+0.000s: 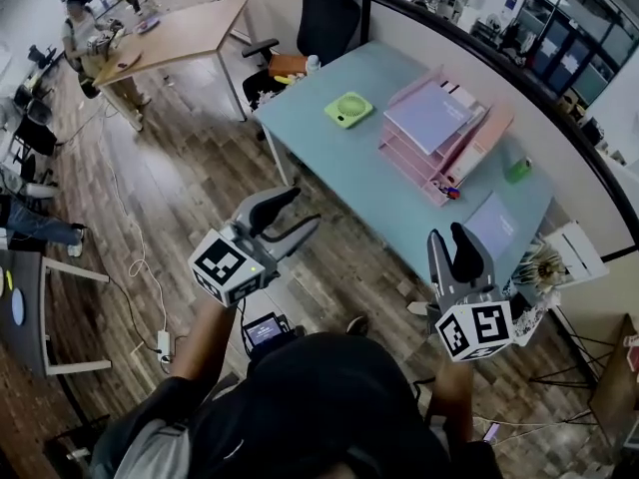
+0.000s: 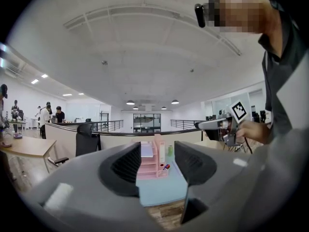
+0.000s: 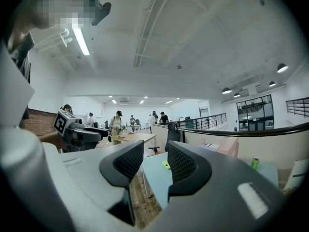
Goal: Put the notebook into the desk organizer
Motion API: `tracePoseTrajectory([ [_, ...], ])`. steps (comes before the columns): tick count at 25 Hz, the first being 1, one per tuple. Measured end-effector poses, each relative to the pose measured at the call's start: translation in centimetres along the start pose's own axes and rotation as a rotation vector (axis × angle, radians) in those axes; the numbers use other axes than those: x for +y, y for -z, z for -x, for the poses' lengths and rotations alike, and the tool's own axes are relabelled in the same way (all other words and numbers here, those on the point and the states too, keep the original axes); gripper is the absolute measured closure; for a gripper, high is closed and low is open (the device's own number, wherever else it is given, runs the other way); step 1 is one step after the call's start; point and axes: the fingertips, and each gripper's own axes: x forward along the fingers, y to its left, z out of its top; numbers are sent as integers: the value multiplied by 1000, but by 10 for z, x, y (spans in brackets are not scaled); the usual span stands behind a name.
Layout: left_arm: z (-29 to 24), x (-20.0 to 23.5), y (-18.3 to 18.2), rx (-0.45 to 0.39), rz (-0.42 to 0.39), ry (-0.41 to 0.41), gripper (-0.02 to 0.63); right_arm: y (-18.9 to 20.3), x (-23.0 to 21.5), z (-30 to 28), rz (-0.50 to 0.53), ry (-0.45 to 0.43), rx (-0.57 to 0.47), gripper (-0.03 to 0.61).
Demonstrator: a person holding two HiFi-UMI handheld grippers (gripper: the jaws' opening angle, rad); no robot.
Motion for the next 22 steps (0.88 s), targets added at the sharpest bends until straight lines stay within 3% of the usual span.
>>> tracePoseTrajectory([
  [12,-42,-17,-9,12,-49,-84,345,-2,-60,-9,-26,-85,-34,442],
  [22,-87,-12,-6,25,-53,-6,345,7,-93,-11,-45,-14,-23,442],
])
